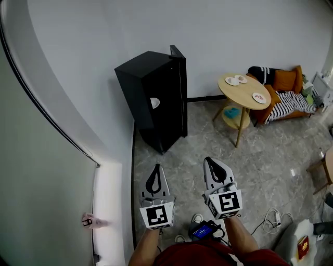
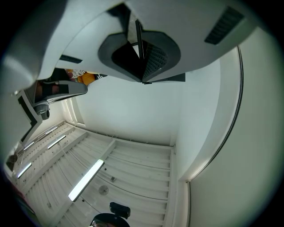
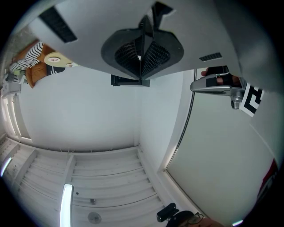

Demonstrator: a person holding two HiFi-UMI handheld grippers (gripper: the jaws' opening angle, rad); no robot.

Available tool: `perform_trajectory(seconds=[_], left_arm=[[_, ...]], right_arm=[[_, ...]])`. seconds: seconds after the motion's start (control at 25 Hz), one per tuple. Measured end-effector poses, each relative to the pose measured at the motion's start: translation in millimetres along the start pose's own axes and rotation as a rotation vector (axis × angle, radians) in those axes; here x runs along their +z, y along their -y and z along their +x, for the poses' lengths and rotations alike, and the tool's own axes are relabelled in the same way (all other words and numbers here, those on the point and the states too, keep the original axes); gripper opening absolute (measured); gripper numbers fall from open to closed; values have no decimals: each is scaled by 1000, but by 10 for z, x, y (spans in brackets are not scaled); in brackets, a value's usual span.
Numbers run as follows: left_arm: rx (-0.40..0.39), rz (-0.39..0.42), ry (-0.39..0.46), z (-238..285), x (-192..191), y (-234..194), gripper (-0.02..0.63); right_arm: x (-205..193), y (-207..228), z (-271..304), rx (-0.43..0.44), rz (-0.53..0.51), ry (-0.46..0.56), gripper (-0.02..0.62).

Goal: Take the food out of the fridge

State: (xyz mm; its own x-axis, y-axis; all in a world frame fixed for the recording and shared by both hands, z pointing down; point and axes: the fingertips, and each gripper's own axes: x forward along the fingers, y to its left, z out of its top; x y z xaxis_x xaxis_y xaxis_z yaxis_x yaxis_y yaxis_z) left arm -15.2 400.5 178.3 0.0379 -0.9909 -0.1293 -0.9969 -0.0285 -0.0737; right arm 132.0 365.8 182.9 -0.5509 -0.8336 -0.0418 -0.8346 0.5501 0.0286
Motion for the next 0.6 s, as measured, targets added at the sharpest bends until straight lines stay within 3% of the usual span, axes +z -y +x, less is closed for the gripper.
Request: perform_trajectory(seconds=[0.6], left_arm=[[10, 38, 2, 911, -106, 347, 14]], right_arm=[[-30, 757, 630, 28, 19, 15, 23]])
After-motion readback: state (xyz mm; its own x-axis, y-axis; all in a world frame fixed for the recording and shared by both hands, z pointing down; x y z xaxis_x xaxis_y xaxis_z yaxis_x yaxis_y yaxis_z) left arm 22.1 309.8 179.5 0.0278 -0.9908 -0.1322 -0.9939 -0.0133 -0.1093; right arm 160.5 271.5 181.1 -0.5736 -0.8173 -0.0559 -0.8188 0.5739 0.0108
